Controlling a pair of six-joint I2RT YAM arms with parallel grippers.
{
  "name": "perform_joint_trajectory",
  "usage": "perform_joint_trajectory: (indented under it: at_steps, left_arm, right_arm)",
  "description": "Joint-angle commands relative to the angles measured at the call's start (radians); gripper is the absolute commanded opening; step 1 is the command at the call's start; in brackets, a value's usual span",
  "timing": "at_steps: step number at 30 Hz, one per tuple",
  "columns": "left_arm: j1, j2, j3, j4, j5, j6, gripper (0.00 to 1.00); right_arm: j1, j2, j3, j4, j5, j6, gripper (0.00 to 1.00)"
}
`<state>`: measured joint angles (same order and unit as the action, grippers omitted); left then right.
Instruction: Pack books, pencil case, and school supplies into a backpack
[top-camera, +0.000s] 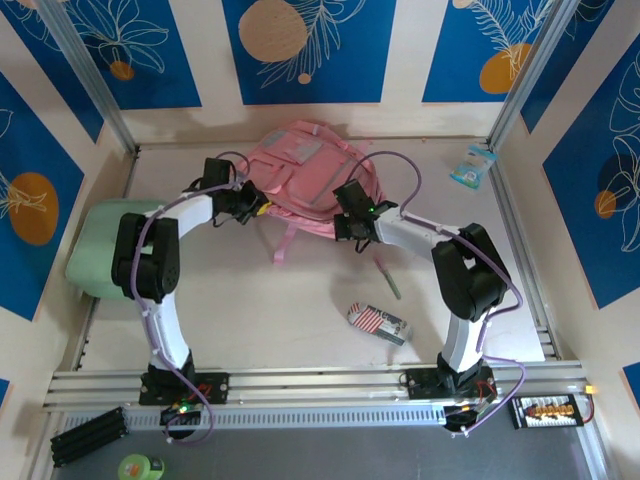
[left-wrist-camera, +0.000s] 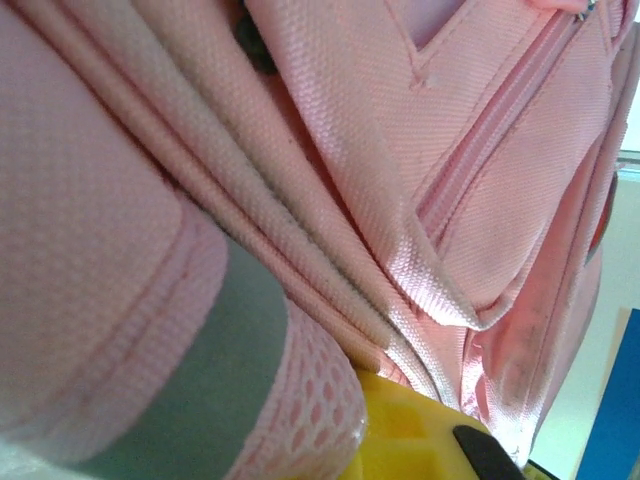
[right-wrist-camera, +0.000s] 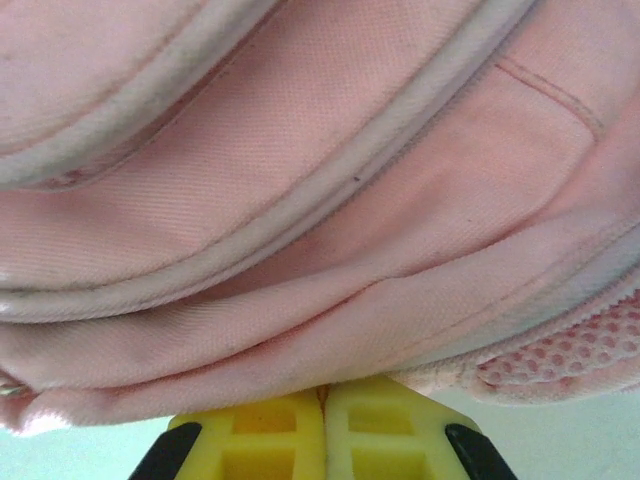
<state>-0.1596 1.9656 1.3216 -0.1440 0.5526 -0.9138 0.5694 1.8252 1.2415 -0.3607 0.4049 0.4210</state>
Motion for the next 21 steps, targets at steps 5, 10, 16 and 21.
perform_joint_trajectory:
  at_steps: [5, 10, 16, 21]
  left_arm:
    - [0.042, -0.002, 0.091, -0.043, -0.176, 0.158, 0.37]
    - [0.042, -0.031, 0.048, -0.064, -0.227, 0.174, 0.49]
    - [0.042, -0.078, 0.005, -0.093, -0.239, 0.171, 0.59]
    - [0.042, -0.171, -0.089, -0.066, -0.276, 0.148, 0.74]
  right_arm:
    - [0.124, 0.082, 0.168, -0.071, -0.082, 0.07, 0.0]
    - [0.198, 0.128, 0.266, -0.075, -0.116, 0.245, 0.0]
    - [0.282, 0.188, 0.399, -0.124, -0.042, 0.341, 0.0]
    - [0.295, 0.211, 0.412, -0.099, -0.066, 0.375, 0.0]
